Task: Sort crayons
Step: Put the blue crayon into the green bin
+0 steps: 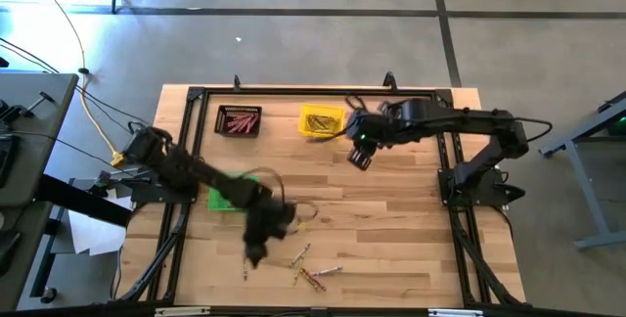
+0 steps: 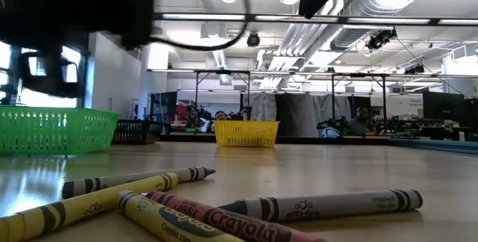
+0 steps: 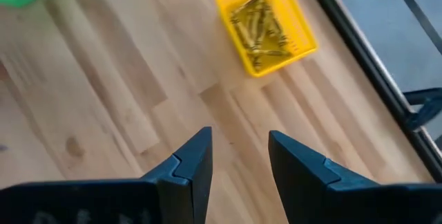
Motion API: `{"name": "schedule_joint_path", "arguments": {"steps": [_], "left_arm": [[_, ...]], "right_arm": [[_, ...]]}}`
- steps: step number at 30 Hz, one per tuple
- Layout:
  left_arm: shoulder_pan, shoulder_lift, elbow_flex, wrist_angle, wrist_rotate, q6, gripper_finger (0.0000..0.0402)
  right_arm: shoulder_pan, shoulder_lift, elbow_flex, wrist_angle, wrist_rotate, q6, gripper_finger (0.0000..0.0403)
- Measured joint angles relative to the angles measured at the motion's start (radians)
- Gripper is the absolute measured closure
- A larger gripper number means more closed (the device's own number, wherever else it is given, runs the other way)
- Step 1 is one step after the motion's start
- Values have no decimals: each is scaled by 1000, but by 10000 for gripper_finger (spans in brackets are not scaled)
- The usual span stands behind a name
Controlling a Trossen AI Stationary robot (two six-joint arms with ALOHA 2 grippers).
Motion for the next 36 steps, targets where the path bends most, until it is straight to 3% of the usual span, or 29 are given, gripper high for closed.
{"name": "schedule_joint_path", "arguments": {"steps": [7,11,16,20,28,36], "left_arm": [[-209,0,0,-276,-484,-348,323],[-275,0,0,-253,-705,-571,323],[-351,0,0,-172,-905,-809,323],[-418,0,0,-168,-1009,-961,323],[-542,1,64,-229,-1103,-1231,323],[-580,1,161,-395,-1122,-1455,323]], "right_arm": [[69,95,0,5,0,69,274],[94,151,0,13,-21,133,274],[121,212,0,29,-111,190,274],[150,244,0,35,-150,224,274],[196,256,0,43,-150,252,274],[215,256,0,36,-150,201,274]]}}
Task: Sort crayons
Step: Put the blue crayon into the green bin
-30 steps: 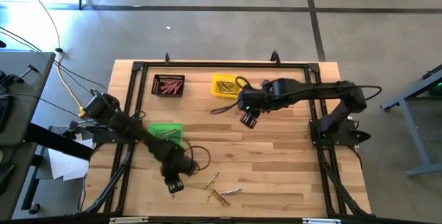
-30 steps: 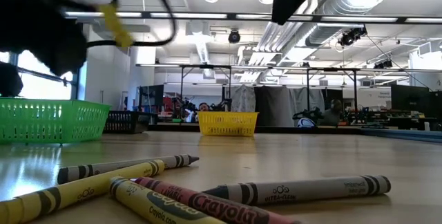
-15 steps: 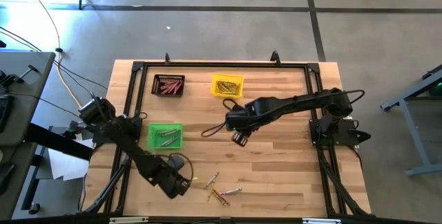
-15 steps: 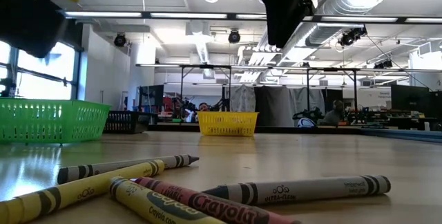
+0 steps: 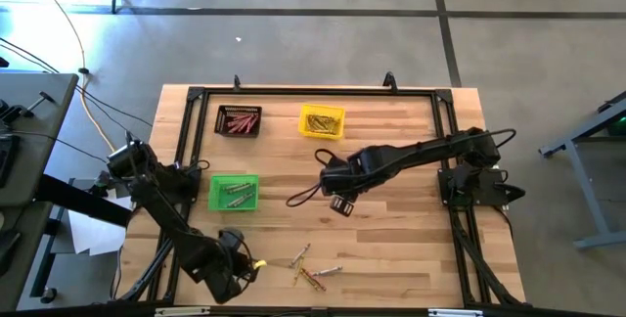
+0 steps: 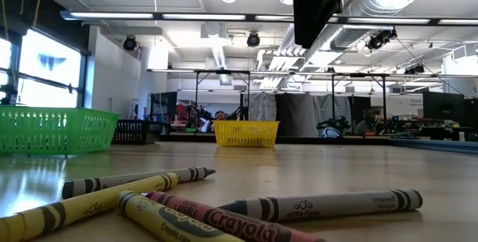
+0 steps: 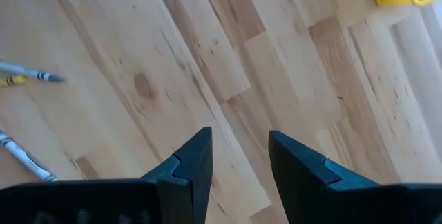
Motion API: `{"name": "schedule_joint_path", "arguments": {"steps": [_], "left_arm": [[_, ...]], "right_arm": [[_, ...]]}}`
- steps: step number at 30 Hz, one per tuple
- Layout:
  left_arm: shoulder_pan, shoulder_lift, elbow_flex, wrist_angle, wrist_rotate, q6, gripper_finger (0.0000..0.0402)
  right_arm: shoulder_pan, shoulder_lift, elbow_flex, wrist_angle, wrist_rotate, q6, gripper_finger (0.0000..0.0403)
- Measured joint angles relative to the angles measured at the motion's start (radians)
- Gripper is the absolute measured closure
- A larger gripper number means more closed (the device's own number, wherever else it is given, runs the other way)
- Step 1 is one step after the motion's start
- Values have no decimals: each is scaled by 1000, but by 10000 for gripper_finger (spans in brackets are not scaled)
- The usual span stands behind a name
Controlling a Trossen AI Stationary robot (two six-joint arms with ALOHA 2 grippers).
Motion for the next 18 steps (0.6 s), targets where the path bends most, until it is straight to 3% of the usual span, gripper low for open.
{"name": "schedule_joint_path", "arguments": {"steps": [7,18], "left_arm": [[14,0,22,-30,32,-91,323],[73,0,22,-23,82,-93,323]], "right_arm": [[4,0,0,-4,3,-111,274],[4,0,0,-3,20,-244,274]]}}
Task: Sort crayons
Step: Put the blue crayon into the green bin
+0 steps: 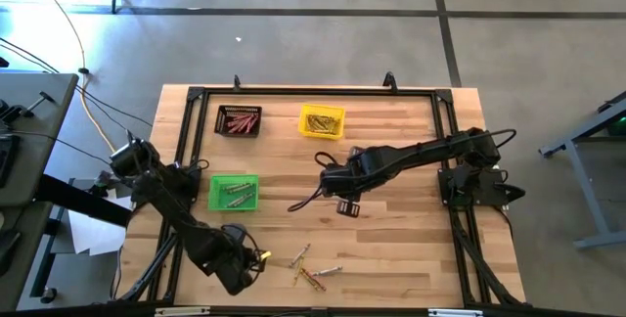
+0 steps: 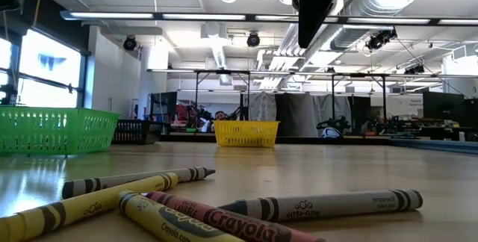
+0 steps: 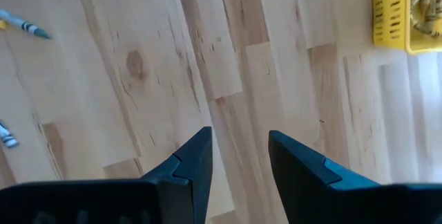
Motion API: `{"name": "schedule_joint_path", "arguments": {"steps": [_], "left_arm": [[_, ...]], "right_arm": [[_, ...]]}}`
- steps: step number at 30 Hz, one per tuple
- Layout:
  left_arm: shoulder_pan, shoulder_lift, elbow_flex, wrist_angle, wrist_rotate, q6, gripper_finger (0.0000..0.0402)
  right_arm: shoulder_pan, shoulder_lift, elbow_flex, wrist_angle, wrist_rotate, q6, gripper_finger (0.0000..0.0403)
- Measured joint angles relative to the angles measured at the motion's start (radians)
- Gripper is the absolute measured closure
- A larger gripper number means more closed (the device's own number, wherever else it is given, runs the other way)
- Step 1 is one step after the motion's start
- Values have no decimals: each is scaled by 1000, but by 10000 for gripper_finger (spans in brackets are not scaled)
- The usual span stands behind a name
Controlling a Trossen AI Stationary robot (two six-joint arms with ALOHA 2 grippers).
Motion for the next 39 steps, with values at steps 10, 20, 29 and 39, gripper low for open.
{"name": "schedule_joint_path", "arguments": {"steps": [10,20,29,39], "left_arm": [[15,55,0,22,76,0,323],[23,98,0,35,95,1,323],[43,159,0,39,133,11,323],[62,167,3,40,154,79,395]], "right_arm": [[-1,0,0,13,52,-36,274],[-1,0,0,24,51,-49,274],[-1,0,0,27,51,-53,274],[-1,0,0,32,51,-75,274]]}}
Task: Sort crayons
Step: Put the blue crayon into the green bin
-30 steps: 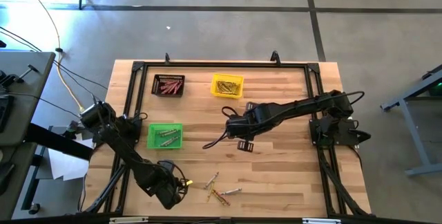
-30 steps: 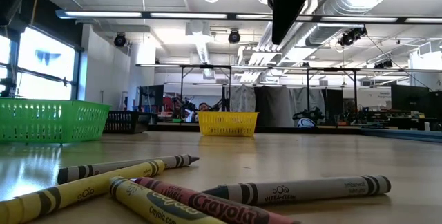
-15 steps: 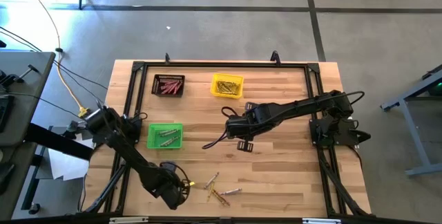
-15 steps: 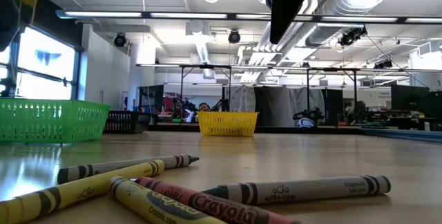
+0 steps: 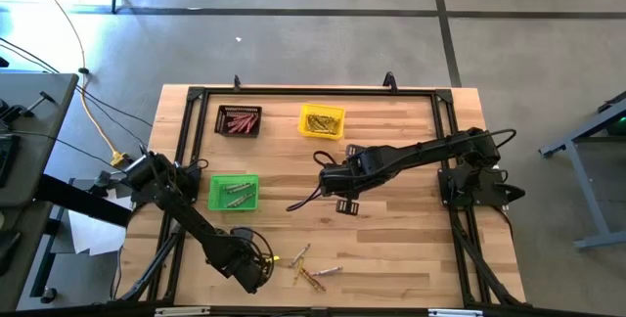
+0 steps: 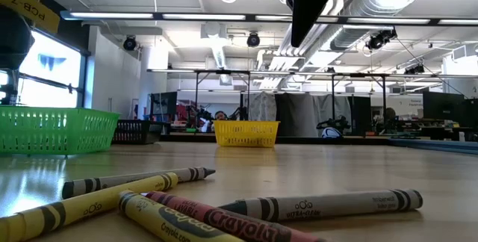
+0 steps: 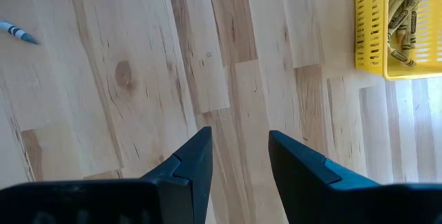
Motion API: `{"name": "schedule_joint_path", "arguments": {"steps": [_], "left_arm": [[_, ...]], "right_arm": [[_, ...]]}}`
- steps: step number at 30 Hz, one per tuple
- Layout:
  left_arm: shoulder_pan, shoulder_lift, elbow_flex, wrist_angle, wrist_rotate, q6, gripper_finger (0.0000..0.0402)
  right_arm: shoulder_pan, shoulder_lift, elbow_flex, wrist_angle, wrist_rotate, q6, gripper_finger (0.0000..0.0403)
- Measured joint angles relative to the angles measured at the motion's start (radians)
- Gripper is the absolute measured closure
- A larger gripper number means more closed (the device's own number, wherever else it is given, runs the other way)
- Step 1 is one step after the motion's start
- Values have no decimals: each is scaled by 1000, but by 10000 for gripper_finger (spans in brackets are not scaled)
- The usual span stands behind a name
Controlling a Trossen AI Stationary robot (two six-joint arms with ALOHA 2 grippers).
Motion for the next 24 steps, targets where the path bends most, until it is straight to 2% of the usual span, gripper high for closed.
{"name": "schedule_joint_path", "arguments": {"steps": [6,12,16,20,24], "left_arm": [[0,-11,-3,17,-17,-24,399],[1,-81,67,-35,-175,-24,400],[0,-136,135,-99,-330,-9,401],[12,-166,217,-273,-488,26,401],[47,-177,294,-538,-565,25,401]], "right_arm": [[0,0,0,-3,-2,-28,274],[0,-20,0,-16,-19,-52,274],[-8,-58,18,-31,-19,-52,274],[-24,-121,36,-31,-16,-62,274],[-42,-196,37,-25,22,-70,274]]}}
